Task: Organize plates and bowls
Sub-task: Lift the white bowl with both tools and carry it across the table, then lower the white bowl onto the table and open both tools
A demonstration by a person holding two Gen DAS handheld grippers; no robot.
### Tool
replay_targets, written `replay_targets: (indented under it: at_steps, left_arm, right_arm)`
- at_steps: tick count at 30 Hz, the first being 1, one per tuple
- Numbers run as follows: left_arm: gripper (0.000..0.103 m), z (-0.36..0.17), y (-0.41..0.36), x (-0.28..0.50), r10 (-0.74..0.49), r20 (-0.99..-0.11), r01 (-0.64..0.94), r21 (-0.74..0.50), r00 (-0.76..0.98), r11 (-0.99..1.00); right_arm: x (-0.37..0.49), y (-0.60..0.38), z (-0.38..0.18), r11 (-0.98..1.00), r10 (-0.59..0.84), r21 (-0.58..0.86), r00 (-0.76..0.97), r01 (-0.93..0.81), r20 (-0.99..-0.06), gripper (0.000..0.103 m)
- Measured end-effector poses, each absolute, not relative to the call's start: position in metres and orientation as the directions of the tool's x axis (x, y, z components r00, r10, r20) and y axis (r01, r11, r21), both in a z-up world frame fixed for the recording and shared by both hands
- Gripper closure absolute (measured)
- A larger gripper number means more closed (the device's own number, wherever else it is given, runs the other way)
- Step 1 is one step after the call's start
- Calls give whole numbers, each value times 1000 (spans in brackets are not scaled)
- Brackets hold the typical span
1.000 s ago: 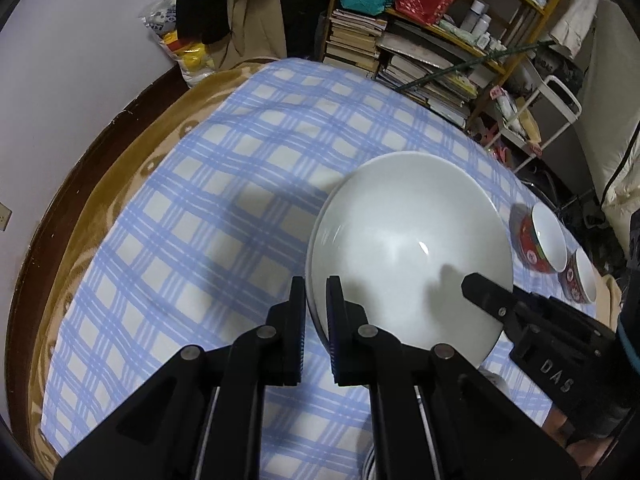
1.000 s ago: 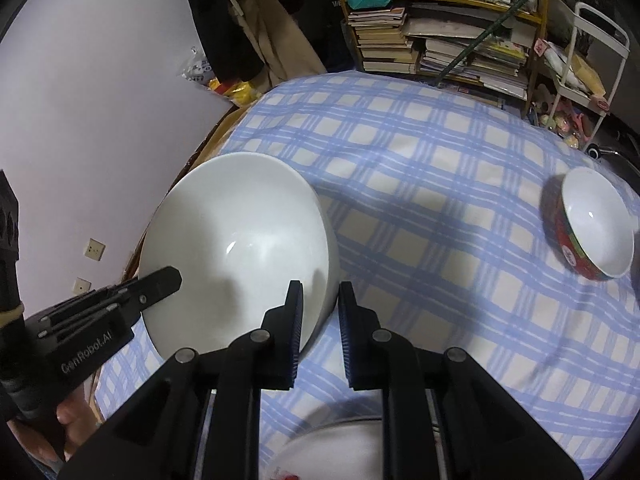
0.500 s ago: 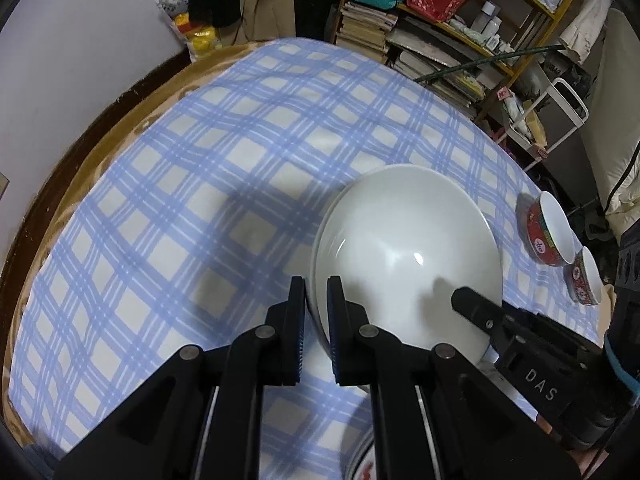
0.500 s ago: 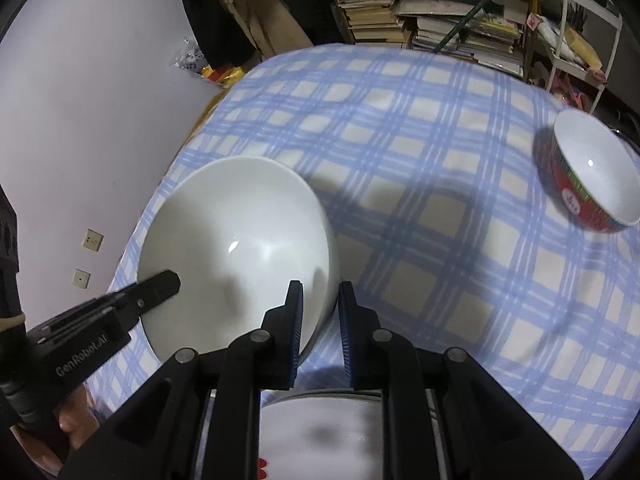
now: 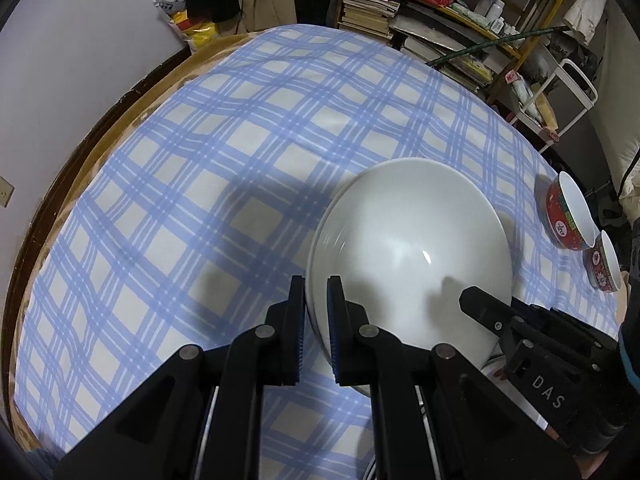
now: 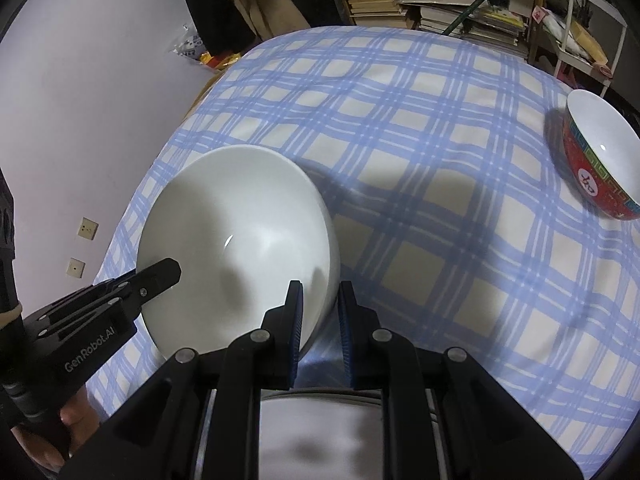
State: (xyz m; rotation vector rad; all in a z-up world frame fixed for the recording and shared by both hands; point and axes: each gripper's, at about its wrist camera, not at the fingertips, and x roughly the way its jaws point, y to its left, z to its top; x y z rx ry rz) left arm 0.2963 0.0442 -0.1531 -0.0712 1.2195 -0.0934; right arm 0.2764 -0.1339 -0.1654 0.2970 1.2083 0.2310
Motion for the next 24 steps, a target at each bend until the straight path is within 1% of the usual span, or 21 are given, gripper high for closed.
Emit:
replay_targets:
  at_steps: [8,14,17,20,22,24]
  left_arm:
    - [93,-156,43,296,-97,-945,42,-88,314,995]
    - [92,-151,40,294,-82,-948,56,-68,309,996]
    - [91,-141,39,294,-102,-947,83,-80,306,993]
    - [88,-124,36,296,-35,-935,90,-3,353,996]
    - [87,-111,34,299,-29,-929,90,5,370,996]
    - [87,-97,28,303,-44,-923,105,-4,383,994]
  right_arm:
    - [275,-134,-163,936,331,352,346,-4,-878,84]
    - [273,-142,-150,938,323,347,373,-4,-870,84]
    - [271,-149,-139,943,307,331,395,-6,-866,84]
    - [270,-162,-127,954,273,299,415,-3,-868,84]
    - [270,-173,-119,956,265,294,425,2,-865,84]
    - [271,-183,-113,963,240,269,430,6,-870,78]
